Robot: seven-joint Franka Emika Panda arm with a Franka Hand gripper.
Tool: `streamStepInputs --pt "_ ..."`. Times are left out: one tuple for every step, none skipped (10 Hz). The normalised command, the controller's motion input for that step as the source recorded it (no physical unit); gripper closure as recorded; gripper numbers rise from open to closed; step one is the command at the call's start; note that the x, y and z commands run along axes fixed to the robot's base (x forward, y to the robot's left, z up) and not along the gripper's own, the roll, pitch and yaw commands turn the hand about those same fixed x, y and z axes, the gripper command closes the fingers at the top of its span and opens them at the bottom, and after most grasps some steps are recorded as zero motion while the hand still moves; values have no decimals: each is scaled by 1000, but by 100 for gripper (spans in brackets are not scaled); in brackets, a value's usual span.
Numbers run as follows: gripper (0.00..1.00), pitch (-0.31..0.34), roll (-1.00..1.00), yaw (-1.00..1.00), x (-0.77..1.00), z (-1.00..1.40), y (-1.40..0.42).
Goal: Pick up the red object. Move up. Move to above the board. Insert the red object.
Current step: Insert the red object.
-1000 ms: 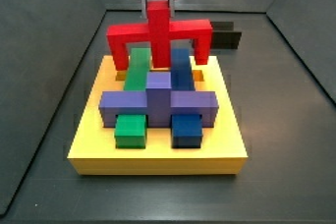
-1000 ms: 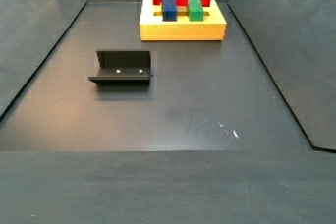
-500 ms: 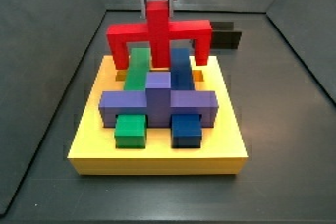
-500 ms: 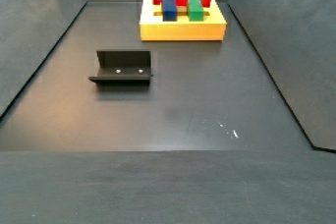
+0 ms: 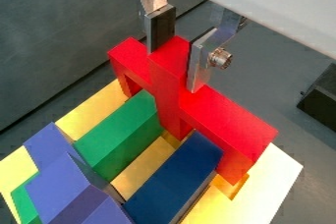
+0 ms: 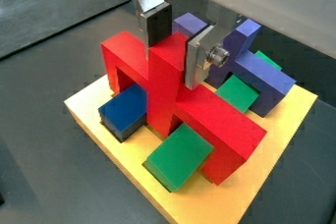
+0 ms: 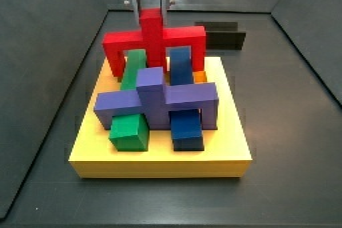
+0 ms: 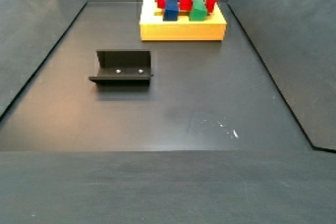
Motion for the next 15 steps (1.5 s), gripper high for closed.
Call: streamStepInputs --pt "100 51 19 0 260 -126 -6" --pt "100 90 43 -49 257 -89 0" --pt "100 104 63 -69 240 -63 0" --pt "100 106 77 -69 231 -74 0" --pt "100 87 86 -74 154 -111 0" --pt "100 49 93 -97 0 -194 0" --pt "100 41 59 -74 20 -154 -11" --pt "100 33 107 -26 0 -234 0" --pt "100 37 73 0 111 -174 -111" --pt "100 57 57 -14 169 -191 -134" --pt "100 54 70 -57 134 -254 -49" --pt "100 114 77 -86 363 -320 -17" --pt "100 100 46 -91 320 -317 0" --pt "100 124 14 -14 351 -166 -103" --pt "100 126 0 0 249 -111 -80"
